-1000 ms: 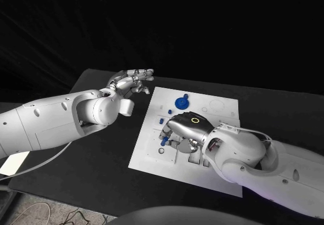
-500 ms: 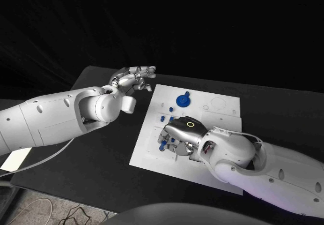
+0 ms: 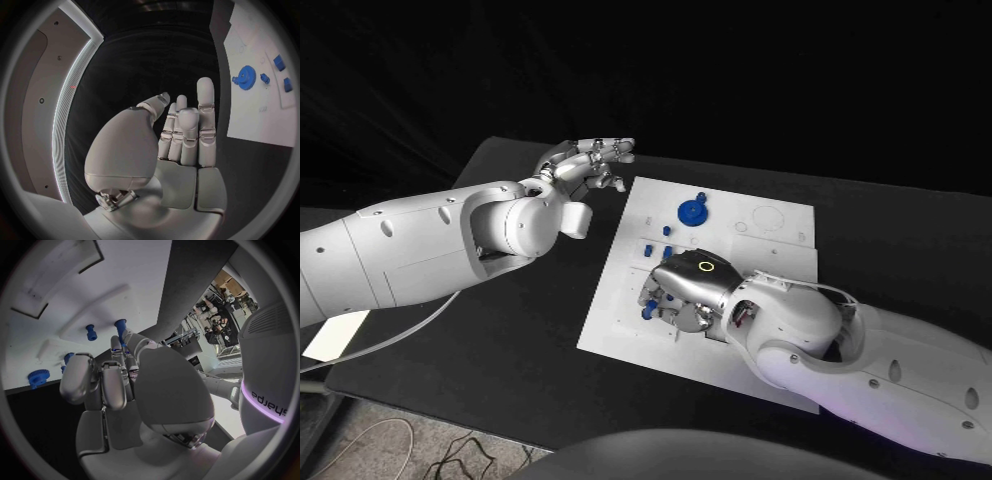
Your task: Assemble the parts on the task board
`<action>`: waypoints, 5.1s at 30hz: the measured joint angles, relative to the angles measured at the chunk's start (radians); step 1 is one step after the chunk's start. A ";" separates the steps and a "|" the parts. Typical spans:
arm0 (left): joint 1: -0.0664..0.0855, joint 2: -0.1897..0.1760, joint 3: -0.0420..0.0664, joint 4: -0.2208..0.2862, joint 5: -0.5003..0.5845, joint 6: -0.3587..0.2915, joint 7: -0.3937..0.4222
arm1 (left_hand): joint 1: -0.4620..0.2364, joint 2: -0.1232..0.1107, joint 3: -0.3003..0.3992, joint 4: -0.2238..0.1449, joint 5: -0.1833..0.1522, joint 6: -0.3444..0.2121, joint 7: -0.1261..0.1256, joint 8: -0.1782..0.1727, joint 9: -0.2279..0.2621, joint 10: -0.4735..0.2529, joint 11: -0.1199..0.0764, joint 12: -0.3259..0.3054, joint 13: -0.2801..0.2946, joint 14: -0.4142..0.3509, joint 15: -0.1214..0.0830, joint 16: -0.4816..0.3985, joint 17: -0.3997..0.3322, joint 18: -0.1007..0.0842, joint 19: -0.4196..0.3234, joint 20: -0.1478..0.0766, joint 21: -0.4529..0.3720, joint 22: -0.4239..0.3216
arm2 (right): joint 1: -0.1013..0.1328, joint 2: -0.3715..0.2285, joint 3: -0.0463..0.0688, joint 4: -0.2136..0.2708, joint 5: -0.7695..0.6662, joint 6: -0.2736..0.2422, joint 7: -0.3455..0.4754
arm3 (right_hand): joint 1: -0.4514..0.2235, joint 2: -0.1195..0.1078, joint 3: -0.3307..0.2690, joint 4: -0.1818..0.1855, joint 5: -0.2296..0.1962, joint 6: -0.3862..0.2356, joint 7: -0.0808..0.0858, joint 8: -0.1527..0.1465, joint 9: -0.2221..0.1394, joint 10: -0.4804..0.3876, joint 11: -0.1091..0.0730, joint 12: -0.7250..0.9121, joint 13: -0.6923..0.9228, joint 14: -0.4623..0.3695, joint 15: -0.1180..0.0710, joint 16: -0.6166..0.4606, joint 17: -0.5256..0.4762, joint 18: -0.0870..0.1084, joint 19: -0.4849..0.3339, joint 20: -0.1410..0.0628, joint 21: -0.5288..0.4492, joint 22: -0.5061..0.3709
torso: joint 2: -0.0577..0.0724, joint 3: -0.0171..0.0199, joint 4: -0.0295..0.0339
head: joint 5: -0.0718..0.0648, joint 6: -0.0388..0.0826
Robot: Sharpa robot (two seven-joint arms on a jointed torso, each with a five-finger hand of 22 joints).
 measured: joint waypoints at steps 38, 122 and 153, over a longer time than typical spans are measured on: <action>0.000 -0.008 0.000 -0.009 0.000 0.012 -0.012 | 0.000 0.000 -0.003 -0.003 0.000 -0.004 0.004 0.000 0.000 -0.004 0.004 0.006 0.001 -0.003 0.003 0.000 -0.003 0.000 0.000 0.000 0.000 0.000 | -0.002 -0.123 -0.007 0.056 0.042 -0.185 0.029 | -0.137 -0.053 -0.222 0.023 0.061 -0.164 0.035 -0.001 -0.026 -0.176 0.011 0.049 0.002 0.003 0.029 -0.064 -0.109 0.015 -0.034 0.027 -0.086 -0.127 | -0.002 0.0006 -0.0016 | -0.016 0.006; -0.002 -0.024 -0.012 -0.006 -0.001 0.029 -0.027 | 0.000 0.000 -0.003 -0.003 0.000 -0.003 0.003 0.012 0.000 -0.007 0.000 0.015 0.003 -0.007 0.000 0.000 -0.008 0.000 0.000 0.000 -0.004 -0.001 | -0.065 -0.354 -0.018 0.143 0.205 -0.104 -0.365 | -0.295 0.055 -0.584 0.203 0.253 -0.143 -0.037 0.194 0.180 0.166 -0.077 1.177 1.206 0.000 -0.043 0.137 0.056 -0.016 0.043 -0.043 0.104 0.158 | -0.040 -0.0081 -0.0761 | -0.159 0.003; -0.003 -0.026 -0.012 -0.003 -0.003 0.038 -0.036 | 0.000 0.000 -0.003 -0.003 0.000 -0.004 0.003 0.015 0.000 -0.011 -0.003 0.020 0.004 -0.007 0.000 0.000 -0.017 0.000 0.000 0.000 -0.004 -0.001 | -0.072 -0.373 -0.009 0.172 0.502 -0.316 -0.348 | -0.165 0.047 -0.389 0.116 0.458 -0.157 -0.049 0.218 0.022 0.187 -0.099 1.183 1.245 0.001 -0.056 0.139 0.056 -0.016 0.052 -0.052 0.117 0.178 | -0.040 -0.0088 -0.0761 | -0.162 0.008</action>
